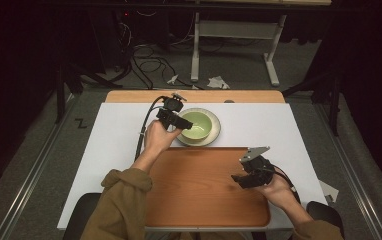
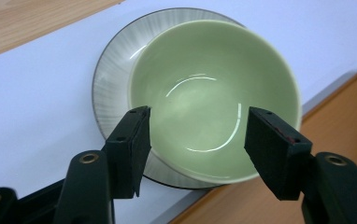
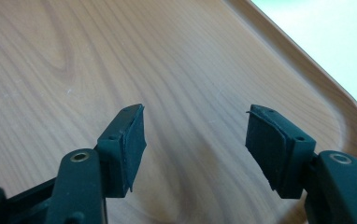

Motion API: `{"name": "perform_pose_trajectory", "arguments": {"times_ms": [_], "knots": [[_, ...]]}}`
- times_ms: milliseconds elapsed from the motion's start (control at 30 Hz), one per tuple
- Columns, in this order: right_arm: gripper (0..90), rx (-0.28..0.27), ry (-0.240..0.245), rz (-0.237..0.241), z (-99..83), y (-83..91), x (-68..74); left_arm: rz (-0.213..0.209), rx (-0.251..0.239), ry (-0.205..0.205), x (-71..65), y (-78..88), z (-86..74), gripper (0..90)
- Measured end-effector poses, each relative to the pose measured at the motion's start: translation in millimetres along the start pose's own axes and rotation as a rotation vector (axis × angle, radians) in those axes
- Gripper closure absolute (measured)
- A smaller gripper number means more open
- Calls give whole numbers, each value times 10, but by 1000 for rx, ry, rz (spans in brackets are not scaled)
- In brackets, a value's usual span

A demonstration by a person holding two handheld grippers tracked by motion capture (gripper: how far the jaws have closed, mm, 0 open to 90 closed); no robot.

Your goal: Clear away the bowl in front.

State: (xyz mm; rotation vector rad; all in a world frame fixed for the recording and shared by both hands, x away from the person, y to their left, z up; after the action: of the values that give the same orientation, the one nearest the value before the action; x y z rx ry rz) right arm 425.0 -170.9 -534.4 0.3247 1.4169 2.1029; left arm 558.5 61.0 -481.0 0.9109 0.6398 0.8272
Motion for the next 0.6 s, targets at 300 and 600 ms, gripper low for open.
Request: {"name": "perform_pose_trajectory", "arguments": {"times_ms": [300,600], "knots": [[379,2,1,6,5,-4,12,10,52,58,164,-181,-28,396],[378,-3,7,14,13,5,39,26,89,110,286,-356,-47,413]]}}
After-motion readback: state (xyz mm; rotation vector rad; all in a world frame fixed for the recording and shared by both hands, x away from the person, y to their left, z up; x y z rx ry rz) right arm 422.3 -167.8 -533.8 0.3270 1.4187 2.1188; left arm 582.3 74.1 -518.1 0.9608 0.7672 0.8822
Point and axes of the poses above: each handheld gripper's, and its own axes: y roughly backward along the jaws, z roughly out of its top, x roughly to its left, the point moved 8 cm from there along -y, roughly forward along the jaws, and after that the axes turned 8 degrees about x, right-handed, at the moved point
